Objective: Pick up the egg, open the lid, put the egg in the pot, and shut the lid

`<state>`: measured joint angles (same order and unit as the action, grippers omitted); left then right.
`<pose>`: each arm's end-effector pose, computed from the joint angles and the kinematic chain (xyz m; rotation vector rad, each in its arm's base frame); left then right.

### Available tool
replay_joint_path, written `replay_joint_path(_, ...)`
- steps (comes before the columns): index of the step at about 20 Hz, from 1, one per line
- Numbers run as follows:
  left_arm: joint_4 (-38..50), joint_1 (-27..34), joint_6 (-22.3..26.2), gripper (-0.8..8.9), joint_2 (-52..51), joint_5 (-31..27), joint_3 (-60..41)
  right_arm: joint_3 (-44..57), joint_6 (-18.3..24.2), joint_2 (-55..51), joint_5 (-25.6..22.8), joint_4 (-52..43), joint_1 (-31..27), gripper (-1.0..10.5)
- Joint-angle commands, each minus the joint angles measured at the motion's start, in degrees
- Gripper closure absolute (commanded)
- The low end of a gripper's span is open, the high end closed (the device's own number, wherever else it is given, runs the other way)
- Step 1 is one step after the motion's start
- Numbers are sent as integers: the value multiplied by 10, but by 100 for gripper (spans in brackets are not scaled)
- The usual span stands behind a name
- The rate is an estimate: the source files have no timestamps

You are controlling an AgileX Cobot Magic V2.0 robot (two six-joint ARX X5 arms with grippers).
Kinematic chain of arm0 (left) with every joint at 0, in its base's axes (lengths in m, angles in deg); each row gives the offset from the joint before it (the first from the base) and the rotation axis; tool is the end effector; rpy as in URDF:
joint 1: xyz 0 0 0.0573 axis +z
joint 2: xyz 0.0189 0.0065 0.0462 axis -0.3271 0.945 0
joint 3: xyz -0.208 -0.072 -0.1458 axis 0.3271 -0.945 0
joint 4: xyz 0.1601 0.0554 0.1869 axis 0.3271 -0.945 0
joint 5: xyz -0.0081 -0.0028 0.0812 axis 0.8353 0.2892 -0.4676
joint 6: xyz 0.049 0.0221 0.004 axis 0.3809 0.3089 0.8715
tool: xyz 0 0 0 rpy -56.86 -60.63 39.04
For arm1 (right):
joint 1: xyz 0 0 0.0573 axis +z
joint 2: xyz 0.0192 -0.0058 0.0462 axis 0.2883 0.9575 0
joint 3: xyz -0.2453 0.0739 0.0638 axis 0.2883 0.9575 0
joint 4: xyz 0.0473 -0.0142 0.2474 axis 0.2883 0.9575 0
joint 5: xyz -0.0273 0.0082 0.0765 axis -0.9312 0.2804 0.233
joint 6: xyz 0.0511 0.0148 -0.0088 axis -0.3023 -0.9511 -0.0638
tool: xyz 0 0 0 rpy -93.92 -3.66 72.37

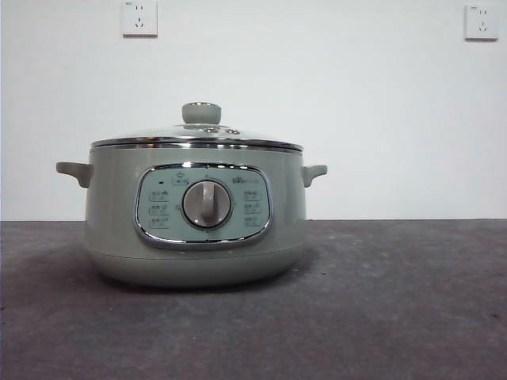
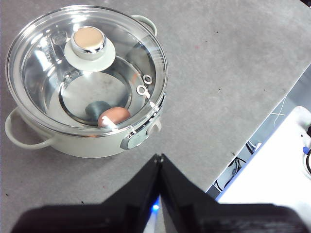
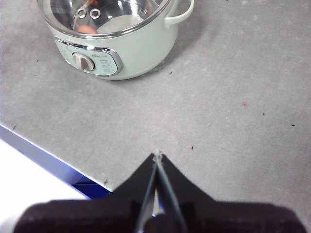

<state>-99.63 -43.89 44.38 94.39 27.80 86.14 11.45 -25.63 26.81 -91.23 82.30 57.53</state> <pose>0.1346 -0.0722 0.4266 0.1270 0.7838 -0.7447 0.0634 0.0515 0.3726 -0.1708 0.7575 0.5385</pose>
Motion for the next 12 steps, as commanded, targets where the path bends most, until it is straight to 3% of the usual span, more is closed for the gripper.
replay_joint_path(1,6,1,-1,818,3,0,-3,3,-6,-1,-2,-2,0,945)
replay_joint_path(8,91,5,31,817,0,-4,-3,3,-6,-1,-2,-1,0,945)
replay_joint_path(12,260,56,96,817,-52,8,-34,3,-6,-1,-2,-1,0,945)
